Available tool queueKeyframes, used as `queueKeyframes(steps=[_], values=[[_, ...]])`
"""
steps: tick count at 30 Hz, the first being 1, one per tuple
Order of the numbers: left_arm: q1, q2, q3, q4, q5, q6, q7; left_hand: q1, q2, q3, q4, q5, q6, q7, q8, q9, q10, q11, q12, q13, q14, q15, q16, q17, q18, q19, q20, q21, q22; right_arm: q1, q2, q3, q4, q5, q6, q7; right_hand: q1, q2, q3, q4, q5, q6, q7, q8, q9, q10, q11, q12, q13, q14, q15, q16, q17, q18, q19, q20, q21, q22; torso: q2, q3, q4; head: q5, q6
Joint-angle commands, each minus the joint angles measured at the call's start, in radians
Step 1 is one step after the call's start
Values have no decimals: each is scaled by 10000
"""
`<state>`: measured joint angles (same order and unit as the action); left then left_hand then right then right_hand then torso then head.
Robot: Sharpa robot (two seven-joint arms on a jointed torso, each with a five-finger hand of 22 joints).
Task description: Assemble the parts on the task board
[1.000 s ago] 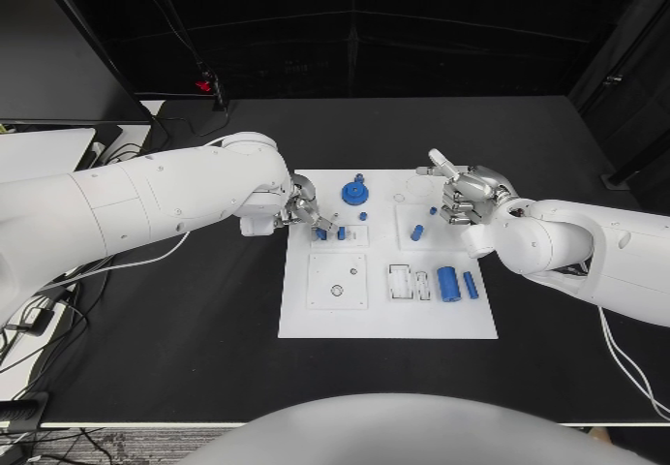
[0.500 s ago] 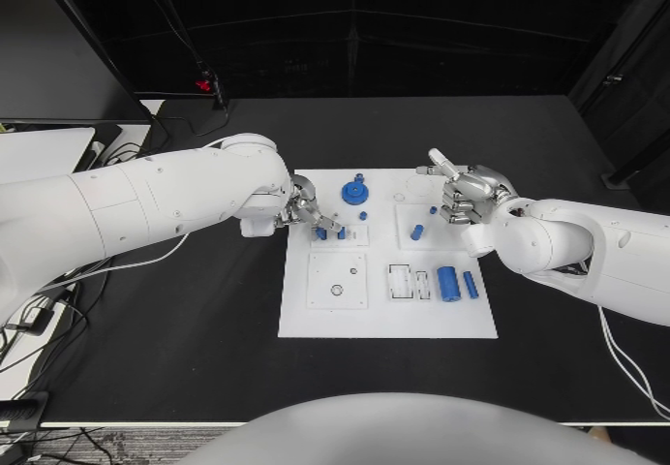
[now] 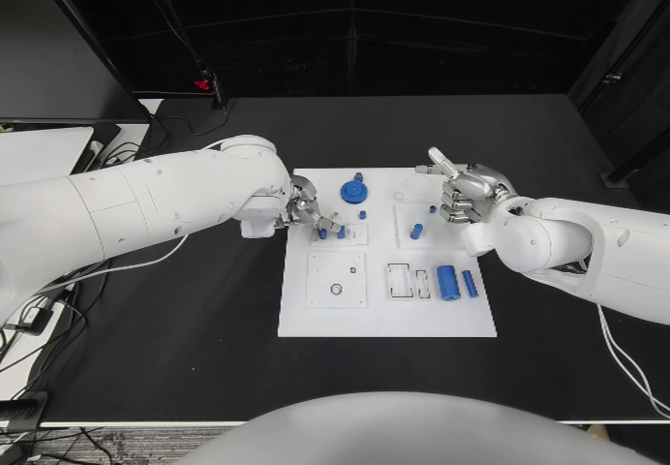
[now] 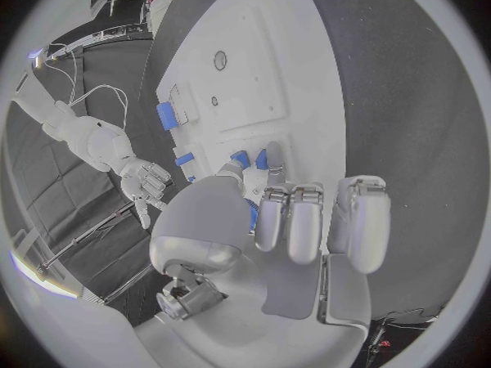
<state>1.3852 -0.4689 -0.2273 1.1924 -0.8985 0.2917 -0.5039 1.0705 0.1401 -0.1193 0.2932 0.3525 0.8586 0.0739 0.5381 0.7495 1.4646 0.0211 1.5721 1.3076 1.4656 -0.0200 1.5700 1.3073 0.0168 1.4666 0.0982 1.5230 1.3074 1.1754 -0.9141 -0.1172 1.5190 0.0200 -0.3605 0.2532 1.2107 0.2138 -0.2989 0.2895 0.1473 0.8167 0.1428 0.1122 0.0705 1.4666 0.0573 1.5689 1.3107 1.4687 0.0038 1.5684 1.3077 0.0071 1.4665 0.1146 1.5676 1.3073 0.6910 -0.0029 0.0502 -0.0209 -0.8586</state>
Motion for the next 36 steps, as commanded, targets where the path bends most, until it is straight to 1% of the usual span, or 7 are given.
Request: queueKeyframes(steps=[1, 14, 25, 31, 33, 35, 36], values=[[-140, 5, -94, 6, -126, 48, -29, 68, -1, -15, -20, 53, 13, -45, -68, -12, 1062, -81, -13, 2632, 1052, -43, 8, 2635, -9, 505, -2, 42, 2426, 12, -1, 5, 12, -10, 103, 40, 3, 60, -75, -4, -25, 35, 37, 30, -10, 1041, 42, 19, 2601, 1021, 57, 24, 2631, -71, 1043, 65, 32, 2635, 0, -3, -8, -7, 10], [-140, -174, -94, 67, -587, -582, -23, 92, -140, -154, -3, 11, -108, -13, -112, 2, 1062, -63, -13, 2632, 1052, -51, 8, 2635, 13, 431, -26, -19, 2397, 12, 0, 5, 9, -10, 96, 36, 3, 60, -75, -4, -25, 35, 37, 30, -10, 1041, 42, 19, 2601, 1021, 57, 24, 2631, -71, 1043, 65, 32, 2635, -2, 2, 2, -21, 54], [-17, -847, -91, 662, -524, -4357, 2912, -440, -450, -782, -3, -356, -246, 55, -88, 26, 1062, -10, -13, 2632, 1052, -16, 8, 2635, 11, 435, -12, -17, 2398, 12, 11, 5, -11, -10, 84, 38, 4, 65, -78, -7, -21, 37, 38, 33, -11, 1041, 44, 19, 2601, 1021, 59, 24, 2631, -71, 1043, 67, 32, 2635, -9, 6, -2, -44, 82], [13, -1056, -91, 789, 369, -6340, 4902, -100, -538, -1014, -19, -335, -549, 162, -207, -245, 1026, 91, -47, 2601, 1052, 58, 8, 2635, -2, 475, 41, 19, 2415, 12, 10, 5, -3, -15, 76, 49, 4, 65, -78, -7, -21, 37, 38, 33, -11, 1041, 44, 19, 2601, 1021, 59, 24, 2631, -71, 1043, 67, 32, 2635, 1, 7, -6, -53, 88], [13, -1084, -92, 788, 755, -6738, 5573, 154, -550, -1067, -33, -317, -823, 281, -307, -441, -191, 184, -1186, 1620, 1052, 138, 8, 2635, -15, 512, 90, 53, 2431, 12, 8, 5, -3, -18, 72, 57, 4, 65, -78, -7, -21, 37, 38, 33, -11, 1041, 44, 19, 2601, 1021, 59, 24, 2631, -71, 1043, 67, 32, 2635, -2, 10, 1, -54, 90], [-5, -1069, -93, 749, 1125, -6993, 6187, 528, -572, -1094, -48, -290, -1243, 449, -519, -765, -3500, 362, -4337, -859, 1052, 272, 8, 2635, -16, 503, 181, 52, 2431, 12, 6, 5, -2, -20, 69, 64, 7, 63, -81, -10, -20, 36, 40, 33, -11, 1041, 46, 19, 2601, 1021, 60, 24, 2631, -71, 1043, 68, 32, 2635, 2, 7, 5, -44, 106], [-20, -1042, -93, 710, 1331, -7062, 6521, 963, -626, -1057, -49, -203, -1604, 613, -791, -1094, -5754, 520, -6437, -2437, 1052, 404, 8, 2635, -80, 725, 266, 231, 2515, 12, 5, 5, -1, -20, 69, 67, 7, 63, -81, -10, -20, 36, 40, 33, -11, 1041, 46, 19, 2601, 1021, 60, 24, 2631, -71, 1043, 68, 32, 2635, 2, 8, 5, -36, 110]])
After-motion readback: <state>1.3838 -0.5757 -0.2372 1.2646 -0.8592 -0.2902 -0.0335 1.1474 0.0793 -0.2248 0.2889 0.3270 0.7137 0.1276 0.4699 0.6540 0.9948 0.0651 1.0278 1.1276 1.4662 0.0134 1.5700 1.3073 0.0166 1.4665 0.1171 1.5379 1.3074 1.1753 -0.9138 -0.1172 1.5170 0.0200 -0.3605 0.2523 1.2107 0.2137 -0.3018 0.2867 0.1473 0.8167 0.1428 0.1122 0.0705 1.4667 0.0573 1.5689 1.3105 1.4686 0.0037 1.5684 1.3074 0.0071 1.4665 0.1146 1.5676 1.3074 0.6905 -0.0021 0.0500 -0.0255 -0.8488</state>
